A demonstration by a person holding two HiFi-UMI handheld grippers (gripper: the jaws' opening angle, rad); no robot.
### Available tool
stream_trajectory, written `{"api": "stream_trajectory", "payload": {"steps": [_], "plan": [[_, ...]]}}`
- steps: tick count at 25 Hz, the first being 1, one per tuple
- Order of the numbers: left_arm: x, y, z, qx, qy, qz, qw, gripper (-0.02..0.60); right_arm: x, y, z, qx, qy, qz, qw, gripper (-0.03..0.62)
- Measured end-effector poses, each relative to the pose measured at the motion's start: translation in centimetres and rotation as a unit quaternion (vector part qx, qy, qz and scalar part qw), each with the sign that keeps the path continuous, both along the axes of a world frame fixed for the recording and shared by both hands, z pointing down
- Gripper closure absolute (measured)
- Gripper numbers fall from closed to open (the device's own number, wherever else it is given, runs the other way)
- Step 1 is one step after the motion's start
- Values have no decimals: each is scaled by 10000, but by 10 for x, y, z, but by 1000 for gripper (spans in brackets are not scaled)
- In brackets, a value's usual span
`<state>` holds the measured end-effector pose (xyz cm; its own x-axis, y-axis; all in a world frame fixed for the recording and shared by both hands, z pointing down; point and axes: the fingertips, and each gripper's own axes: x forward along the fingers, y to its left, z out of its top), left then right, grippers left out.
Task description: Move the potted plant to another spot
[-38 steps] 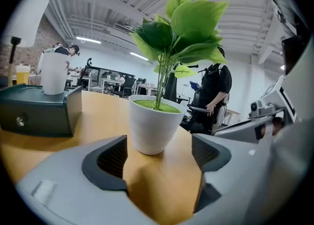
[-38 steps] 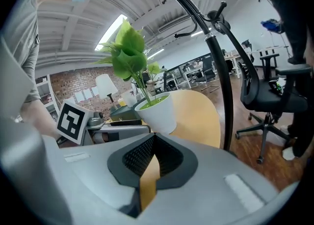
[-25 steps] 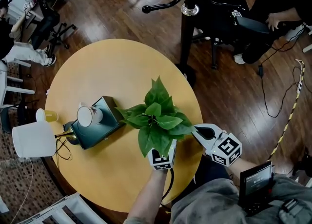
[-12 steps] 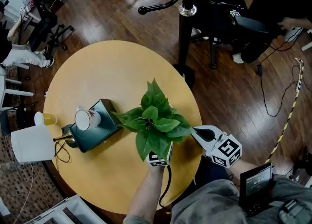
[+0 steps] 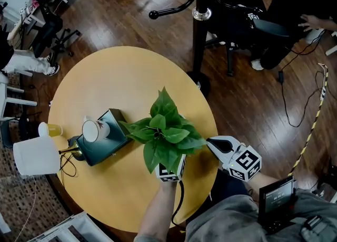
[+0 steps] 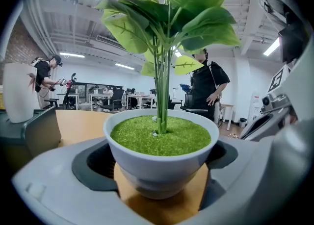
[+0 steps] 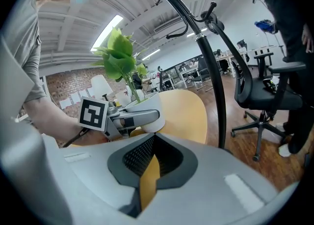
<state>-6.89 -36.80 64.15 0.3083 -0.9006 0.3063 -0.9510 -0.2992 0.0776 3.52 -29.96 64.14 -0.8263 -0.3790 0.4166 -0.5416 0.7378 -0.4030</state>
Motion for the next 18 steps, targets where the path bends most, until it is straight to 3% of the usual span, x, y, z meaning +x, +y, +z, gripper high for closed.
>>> {"api": "stream_trajectory", "payload": {"steps": [11, 18], "plan": [[-4, 6, -14, 107, 42, -38, 9999, 57, -5, 1, -8, 80, -25, -76, 9999, 593], [-11, 17, -53, 144, 30, -35, 9999, 57, -17, 0, -48, 331, -157, -149, 9992, 594]]}}
